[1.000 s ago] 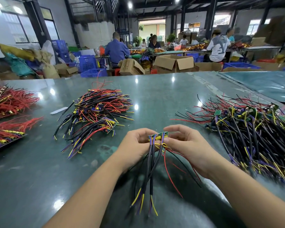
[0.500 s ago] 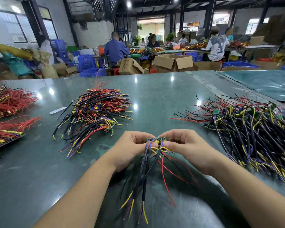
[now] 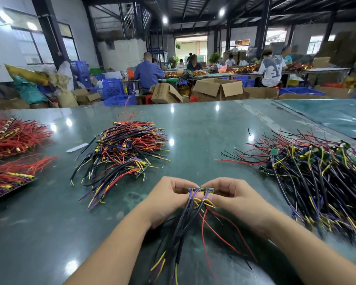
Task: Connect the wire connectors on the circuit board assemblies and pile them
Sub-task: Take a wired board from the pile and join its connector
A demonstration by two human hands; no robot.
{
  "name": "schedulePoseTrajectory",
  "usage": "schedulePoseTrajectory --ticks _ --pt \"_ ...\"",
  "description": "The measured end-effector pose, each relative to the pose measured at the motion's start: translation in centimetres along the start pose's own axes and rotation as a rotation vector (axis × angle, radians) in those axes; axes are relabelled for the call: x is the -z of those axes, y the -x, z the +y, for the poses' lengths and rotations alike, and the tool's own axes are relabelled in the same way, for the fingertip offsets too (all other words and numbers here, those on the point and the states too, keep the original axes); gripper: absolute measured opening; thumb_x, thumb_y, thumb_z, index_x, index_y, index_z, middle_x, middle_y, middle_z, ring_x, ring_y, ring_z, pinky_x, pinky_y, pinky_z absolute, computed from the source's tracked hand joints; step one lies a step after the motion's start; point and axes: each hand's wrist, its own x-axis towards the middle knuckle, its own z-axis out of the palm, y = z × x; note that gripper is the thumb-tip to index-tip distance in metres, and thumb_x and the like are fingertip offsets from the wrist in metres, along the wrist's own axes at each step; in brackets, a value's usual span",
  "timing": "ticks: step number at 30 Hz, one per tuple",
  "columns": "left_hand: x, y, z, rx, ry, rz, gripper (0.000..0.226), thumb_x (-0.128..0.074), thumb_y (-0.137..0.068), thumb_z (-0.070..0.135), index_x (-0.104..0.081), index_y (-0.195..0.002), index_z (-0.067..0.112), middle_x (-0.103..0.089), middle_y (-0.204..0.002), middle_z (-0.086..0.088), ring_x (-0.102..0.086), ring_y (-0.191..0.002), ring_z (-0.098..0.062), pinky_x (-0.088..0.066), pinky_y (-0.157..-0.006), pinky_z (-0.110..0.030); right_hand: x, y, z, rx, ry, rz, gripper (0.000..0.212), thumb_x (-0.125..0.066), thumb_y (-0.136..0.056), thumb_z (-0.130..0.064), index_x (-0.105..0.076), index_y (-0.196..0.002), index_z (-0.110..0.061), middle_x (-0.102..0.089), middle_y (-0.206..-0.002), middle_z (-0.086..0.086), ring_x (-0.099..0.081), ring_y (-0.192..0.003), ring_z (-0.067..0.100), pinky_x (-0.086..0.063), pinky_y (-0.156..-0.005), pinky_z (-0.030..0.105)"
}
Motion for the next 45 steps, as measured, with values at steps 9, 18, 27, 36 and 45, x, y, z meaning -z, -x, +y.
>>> schedulePoseTrajectory --ticks 9,18,27,36,45 --pt "1.0 -0.2 -0.1 0.002 0.078 -0.187 0.013 -0.075 -0.076 0.013 -0.074 -0.086 0.004 -0.069 -0.073 -0.006 -0.061 -0.062 -0.01 -0.048 -0.059 -0.017 0.7 0.0 -0.2 -0.02 -0.1 -0.104 0.033 -0.07 -0.07 -0.022 -0.071 -0.097 -0.004 -0.073 -0.096 0.015 -0.066 -0.084 0.015 -0.053 -0.081 0.024" --pt "1.2 -0.4 0.3 0.049 0.158 -0.224 0.008 -0.071 -0.077 0.011 -0.075 -0.084 0.009 -0.069 -0.071 -0.001 -0.062 -0.061 -0.006 -0.049 -0.059 -0.015 1.1 -0.3 0.0 -0.073 -0.31 -0.156 0.03 -0.068 -0.072 -0.013 -0.071 -0.1 -0.002 -0.07 -0.102 0.016 -0.066 -0.089 0.017 -0.054 -0.084 0.03" --pt "1.9 -0.3 0.3 0.134 0.2 -0.124 0.01 -0.069 -0.069 0.01 -0.076 -0.076 0.012 -0.071 -0.07 -0.001 -0.066 -0.06 -0.006 -0.053 -0.056 -0.016 2.0 -0.5 0.4 -0.112 -0.521 -0.114 0.021 -0.061 -0.075 -0.005 -0.077 -0.089 -0.009 -0.072 -0.086 0.012 -0.07 -0.08 0.014 -0.056 -0.072 0.023" --pt "5.5 -2.8 -0.8 -0.116 0.241 0.929 0.037 -0.043 -0.09 -0.012 -0.059 -0.121 0.003 -0.065 -0.104 -0.012 -0.056 -0.084 -0.016 -0.048 -0.079 -0.024 2.0 -1.2 0.1 -0.109 -0.604 0.165 0.021 -0.069 -0.063 -0.015 -0.072 -0.083 -0.009 -0.069 -0.074 0.006 -0.062 -0.06 0.01 -0.053 -0.06 0.018" --pt "5.5 -2.7 -0.7 -0.112 0.029 1.015 0.058 -0.03 -0.093 0.001 -0.022 -0.145 0.025 -0.054 -0.117 -0.005 -0.057 -0.071 -0.015 -0.054 -0.066 -0.033 2.3 -1.5 0.0 -0.165 -0.788 0.238 0.012 -0.066 -0.068 -0.014 -0.076 -0.074 -0.009 -0.069 -0.074 0.007 -0.066 -0.061 0.013 -0.056 -0.06 0.02"
